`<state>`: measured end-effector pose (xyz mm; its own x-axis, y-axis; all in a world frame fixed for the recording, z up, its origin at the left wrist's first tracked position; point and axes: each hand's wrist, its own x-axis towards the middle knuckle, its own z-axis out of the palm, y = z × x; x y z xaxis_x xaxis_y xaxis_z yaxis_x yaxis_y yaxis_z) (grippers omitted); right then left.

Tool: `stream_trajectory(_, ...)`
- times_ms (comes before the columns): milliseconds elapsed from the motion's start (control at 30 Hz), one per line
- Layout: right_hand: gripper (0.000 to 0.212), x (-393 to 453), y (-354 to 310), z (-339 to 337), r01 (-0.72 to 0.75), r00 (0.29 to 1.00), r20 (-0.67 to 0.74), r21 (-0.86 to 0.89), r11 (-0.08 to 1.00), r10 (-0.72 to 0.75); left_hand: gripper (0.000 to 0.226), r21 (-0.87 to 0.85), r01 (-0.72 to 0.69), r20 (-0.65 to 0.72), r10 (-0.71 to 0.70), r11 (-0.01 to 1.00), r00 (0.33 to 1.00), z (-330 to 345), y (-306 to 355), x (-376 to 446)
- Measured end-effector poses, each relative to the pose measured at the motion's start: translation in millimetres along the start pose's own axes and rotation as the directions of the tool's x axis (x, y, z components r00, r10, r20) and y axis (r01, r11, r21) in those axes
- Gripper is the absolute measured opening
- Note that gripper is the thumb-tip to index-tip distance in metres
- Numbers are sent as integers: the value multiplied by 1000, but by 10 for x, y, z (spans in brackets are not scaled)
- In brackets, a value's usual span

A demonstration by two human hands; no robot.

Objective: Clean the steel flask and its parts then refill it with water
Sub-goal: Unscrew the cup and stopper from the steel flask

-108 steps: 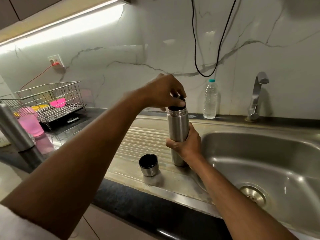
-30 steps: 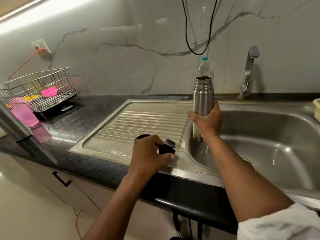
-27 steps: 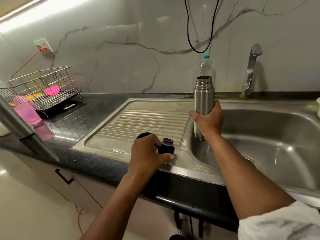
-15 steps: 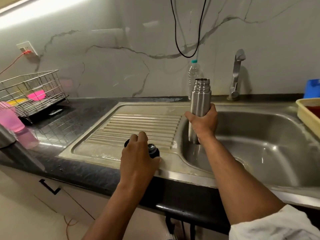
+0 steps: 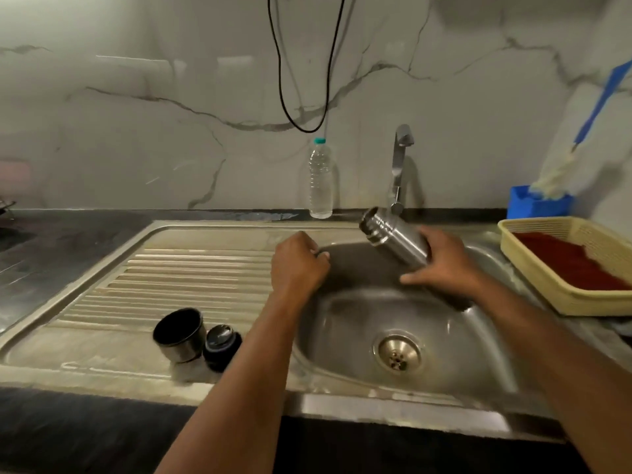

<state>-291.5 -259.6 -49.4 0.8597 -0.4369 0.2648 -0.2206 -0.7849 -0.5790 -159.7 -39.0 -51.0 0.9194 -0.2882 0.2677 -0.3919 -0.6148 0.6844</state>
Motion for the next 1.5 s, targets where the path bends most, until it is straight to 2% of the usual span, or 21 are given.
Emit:
stream_trajectory(100, 87, 9, 273, -67, 29, 993, 117, -244, 969, -1, 33, 63, 5, -10, -5, 998, 1000, 201, -212, 167)
stream_trajectory(167, 76, 28, 376, -59, 58, 985, 172, -377, 924, 8, 41, 216, -14, 47, 4, 976, 999, 314, -349, 205)
stream_trajectory(233, 69, 54, 429, -20, 92, 975, 222, -472, 877, 17, 43, 343, -59, 107, 24, 938, 994, 344, -404, 234)
stream_trajectory(333, 69, 73, 474, 70, 142, 958, 284, -573, 807, 33, 37, 399, -108, 118, 66, 911, 991, 341, -401, 274)
stream_trajectory(567, 60, 135, 267, 115, 308, 933, 359, -831, 462, 24, 19, 440, -123, 86, 94, 889, 992, 336, -438, 278)
stream_trajectory(700, 40, 163, 101, 195, 381, 923, 382, -884, 271, -53, 22, 438, -113, 65, 94, 892, 993, 347, -431, 268)
stream_trajectory(933, 28, 246, -93, 363, 468, 879, 469, -883, -34, -91, 23, 447, -96, 39, 88, 889, 995, 376, -417, 279)
stream_trajectory(1033, 32, 275, -159, 410, 453, 873, 481, -863, -226, -87, 24, 445, -93, 37, 85, 891, 996, 390, -421, 284)
stream_trajectory(1100, 35, 312, -187, 420, 439, 870, 485, -847, -301, -95, 25, 448, -87, 36, 79, 890, 996, 395, -419, 283)
stream_trajectory(1233, 28, 379, -242, 400, 396, 873, 468, -844, -361, -136, 26, 442, -84, 22, 82, 893, 996, 393, -423, 278)
stream_trajectory(1300, 31, 403, -244, 378, 378, 885, 449, -847, -374, -124, 28, 442, -83, 31, 77, 893, 997, 387, -413, 274)
stream_trajectory(1500, 30, 464, -228, 361, 390, 885, 453, -846, -364, -105, 30, 448, -80, 48, 65, 890, 997, 366, -391, 249)
